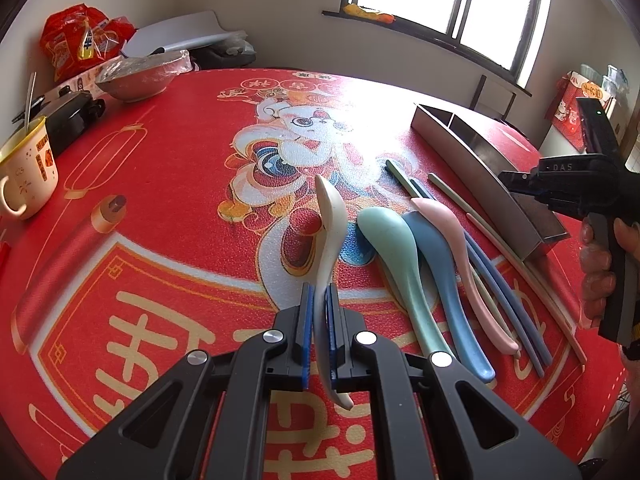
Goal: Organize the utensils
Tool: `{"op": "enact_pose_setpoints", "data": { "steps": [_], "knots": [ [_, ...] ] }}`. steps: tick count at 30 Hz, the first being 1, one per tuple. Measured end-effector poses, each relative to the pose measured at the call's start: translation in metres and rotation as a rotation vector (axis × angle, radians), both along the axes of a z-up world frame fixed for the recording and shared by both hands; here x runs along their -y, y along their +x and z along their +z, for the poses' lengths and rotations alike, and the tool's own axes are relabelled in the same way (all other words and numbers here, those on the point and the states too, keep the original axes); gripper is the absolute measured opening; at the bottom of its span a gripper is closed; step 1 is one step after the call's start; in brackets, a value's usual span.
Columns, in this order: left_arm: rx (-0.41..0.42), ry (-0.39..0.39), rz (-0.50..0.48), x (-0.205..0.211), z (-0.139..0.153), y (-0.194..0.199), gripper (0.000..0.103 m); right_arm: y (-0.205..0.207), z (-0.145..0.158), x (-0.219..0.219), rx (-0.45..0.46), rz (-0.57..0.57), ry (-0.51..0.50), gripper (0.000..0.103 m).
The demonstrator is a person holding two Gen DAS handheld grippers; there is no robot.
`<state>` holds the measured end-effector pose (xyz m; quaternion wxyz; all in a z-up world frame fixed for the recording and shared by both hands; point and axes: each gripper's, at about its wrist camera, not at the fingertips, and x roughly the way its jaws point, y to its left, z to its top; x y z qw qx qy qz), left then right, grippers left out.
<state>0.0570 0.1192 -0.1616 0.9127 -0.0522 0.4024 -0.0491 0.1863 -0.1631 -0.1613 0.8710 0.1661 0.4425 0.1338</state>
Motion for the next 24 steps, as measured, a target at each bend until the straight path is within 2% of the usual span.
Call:
{"op": "enact_pose_setpoints", "data": {
  "steps": [3,5,6,7,8,9,10,15,17,18,22,24],
  "knots": [
    [0.012,0.006,0.001,0.001,0.002,-0.002,0.006,-0.023,0.013,0.009,0.112,0.019,-0.078,0.009],
    [0.017,0.014,0.007,0.002,0.003,-0.003,0.006,-0.033,0.016,0.020,0.145,0.029,-0.080,0.012],
    [0.017,0.020,0.009,0.003,0.003,-0.003,0.006,-0.038,0.018,0.027,0.160,0.024,-0.081,0.022],
    [0.017,0.028,0.009,0.004,0.003,-0.003,0.006,-0.043,0.020,0.035,0.181,0.015,-0.087,0.040],
    [0.019,0.037,0.012,0.005,0.004,-0.003,0.006,-0.048,0.022,0.043,0.212,0.000,-0.097,0.050],
    [0.021,0.046,0.014,0.006,0.004,-0.003,0.006,-0.052,0.023,0.050,0.243,-0.011,-0.108,0.056],
    [0.024,0.056,0.016,0.008,0.005,-0.003,0.006,-0.055,0.024,0.056,0.261,-0.013,-0.118,0.056],
    [0.025,0.112,0.016,0.015,0.005,-0.003,0.006,-0.052,0.021,0.083,0.285,-0.029,-0.139,0.070],
    [0.028,0.127,0.020,0.016,0.006,-0.003,0.006,-0.047,0.017,0.090,0.283,-0.038,-0.147,0.080],
    [0.031,0.132,0.028,0.016,0.007,-0.002,0.006,-0.044,0.015,0.093,0.279,-0.042,-0.147,0.089],
    [0.040,0.147,0.073,0.016,0.015,0.000,0.006,-0.026,0.003,0.100,0.202,-0.014,-0.074,0.089],
    [0.044,0.142,0.075,0.020,0.022,0.002,0.006,-0.022,-0.001,0.102,0.192,-0.021,-0.079,0.089]
  ]
}}
